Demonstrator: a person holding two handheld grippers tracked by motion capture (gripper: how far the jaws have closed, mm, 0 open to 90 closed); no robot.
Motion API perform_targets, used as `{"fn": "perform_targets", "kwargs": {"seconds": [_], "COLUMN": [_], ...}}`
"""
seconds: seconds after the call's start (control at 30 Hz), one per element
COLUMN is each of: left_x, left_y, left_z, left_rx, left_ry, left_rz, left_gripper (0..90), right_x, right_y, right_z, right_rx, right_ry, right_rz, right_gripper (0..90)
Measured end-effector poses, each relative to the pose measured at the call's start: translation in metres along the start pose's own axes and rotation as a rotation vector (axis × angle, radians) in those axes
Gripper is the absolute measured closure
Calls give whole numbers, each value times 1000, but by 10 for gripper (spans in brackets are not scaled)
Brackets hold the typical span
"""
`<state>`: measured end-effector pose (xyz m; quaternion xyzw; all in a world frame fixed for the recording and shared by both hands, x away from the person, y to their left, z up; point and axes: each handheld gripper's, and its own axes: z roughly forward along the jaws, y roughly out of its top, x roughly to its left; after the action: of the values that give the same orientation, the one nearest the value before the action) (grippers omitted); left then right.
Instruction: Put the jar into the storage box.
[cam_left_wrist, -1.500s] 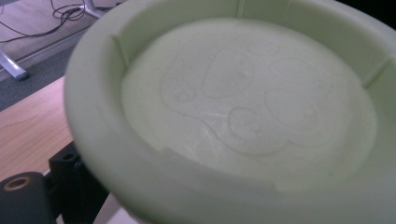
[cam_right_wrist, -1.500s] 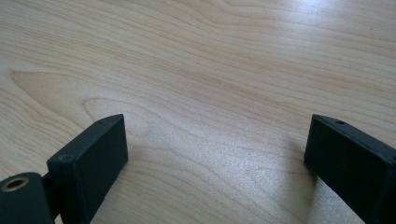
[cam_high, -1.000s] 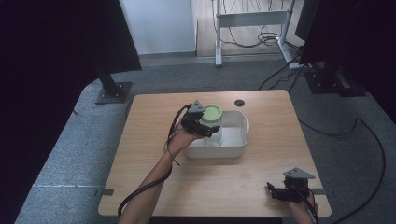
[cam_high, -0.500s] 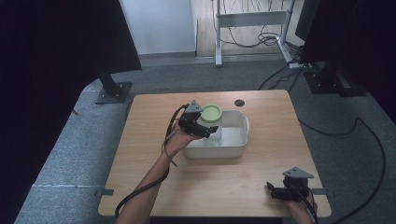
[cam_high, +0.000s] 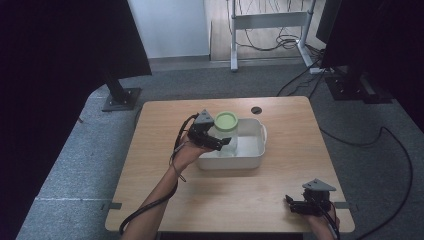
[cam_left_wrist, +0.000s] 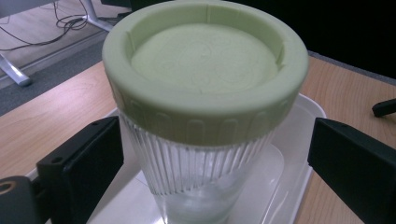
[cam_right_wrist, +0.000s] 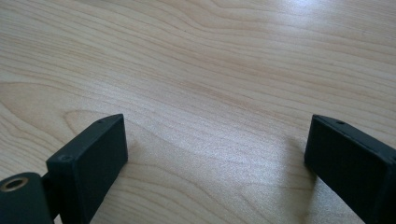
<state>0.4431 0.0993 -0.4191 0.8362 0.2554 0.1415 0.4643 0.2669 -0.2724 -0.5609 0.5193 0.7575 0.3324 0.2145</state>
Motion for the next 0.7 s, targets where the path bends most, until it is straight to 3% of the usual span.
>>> {"fn": "perform_targets", "kwargs": {"seconds": [0.7], "left_x": [-4], "left_y": [-15], "left_z": [-23], "left_rx": [-12], "left_ry": [-6], "left_rz": [-5], "left_gripper": [36], "right_x": [0], "right_y": [0], "right_z": [0], "right_rx": [0], "right_ry": [0], "right_rz": [0], "right_gripper": [55]}}
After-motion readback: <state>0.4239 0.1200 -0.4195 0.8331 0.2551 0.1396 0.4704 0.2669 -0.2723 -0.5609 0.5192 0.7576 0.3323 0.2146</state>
